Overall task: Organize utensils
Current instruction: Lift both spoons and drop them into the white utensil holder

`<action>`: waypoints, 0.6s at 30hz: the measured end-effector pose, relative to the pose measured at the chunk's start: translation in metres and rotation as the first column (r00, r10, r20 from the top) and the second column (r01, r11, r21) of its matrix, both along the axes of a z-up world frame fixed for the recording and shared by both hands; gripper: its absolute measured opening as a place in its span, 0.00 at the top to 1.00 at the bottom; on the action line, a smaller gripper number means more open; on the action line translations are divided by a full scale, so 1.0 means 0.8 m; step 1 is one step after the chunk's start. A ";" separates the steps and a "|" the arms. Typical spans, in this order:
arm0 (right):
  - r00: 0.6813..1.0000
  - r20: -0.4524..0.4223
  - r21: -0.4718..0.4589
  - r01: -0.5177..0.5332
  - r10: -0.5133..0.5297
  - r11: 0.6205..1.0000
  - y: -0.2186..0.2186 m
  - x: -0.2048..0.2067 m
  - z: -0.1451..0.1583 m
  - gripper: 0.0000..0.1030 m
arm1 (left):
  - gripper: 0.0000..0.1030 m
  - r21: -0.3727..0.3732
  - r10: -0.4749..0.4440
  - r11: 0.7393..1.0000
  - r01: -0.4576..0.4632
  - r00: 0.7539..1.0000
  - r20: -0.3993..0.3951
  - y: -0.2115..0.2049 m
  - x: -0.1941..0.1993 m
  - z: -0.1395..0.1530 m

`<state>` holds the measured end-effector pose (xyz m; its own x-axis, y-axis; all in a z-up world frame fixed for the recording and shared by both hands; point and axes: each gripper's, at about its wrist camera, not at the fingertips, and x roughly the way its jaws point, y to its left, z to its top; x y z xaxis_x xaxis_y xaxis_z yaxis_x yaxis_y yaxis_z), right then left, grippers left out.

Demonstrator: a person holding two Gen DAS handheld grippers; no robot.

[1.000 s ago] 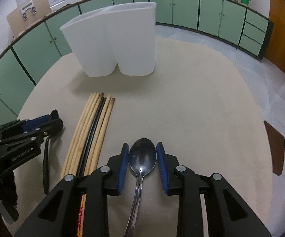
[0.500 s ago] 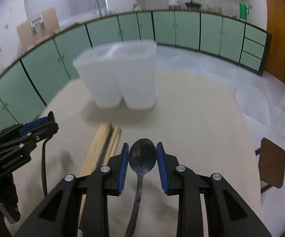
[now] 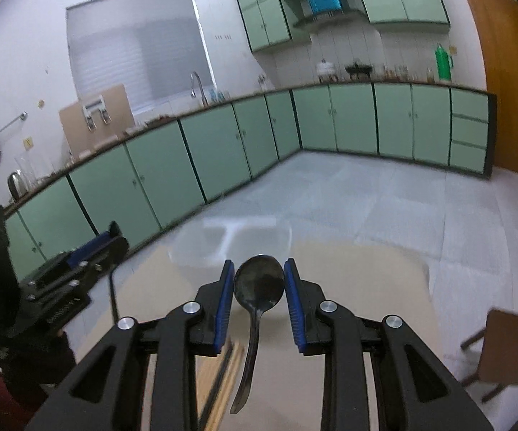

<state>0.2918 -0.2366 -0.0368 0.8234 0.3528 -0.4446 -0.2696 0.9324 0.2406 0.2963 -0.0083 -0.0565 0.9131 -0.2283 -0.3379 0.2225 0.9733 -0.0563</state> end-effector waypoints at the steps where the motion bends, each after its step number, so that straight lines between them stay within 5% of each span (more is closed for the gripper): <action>1: 1.000 0.019 0.009 0.001 -0.001 1.000 -0.001 0.008 0.012 0.73 | 0.66 -0.003 0.006 1.000 -0.006 1.000 0.024 -0.003 0.010 0.010; 9: 0.985 0.141 -0.015 0.108 -0.105 0.994 0.017 0.093 0.052 0.73 | 0.66 0.010 0.049 0.999 -0.051 0.991 0.122 -0.032 0.086 0.044; 18: 0.982 0.116 -0.076 0.156 -0.146 0.985 0.049 0.162 0.007 0.73 | 0.66 0.038 0.081 0.996 -0.085 0.992 0.092 -0.040 0.143 0.004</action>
<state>0.4213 -0.1977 -0.0309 0.9098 0.1859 -0.3710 -0.1446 0.9800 0.1365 0.4104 -0.0406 -0.0531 0.9554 -0.1378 -0.2611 0.1431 0.9897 0.0013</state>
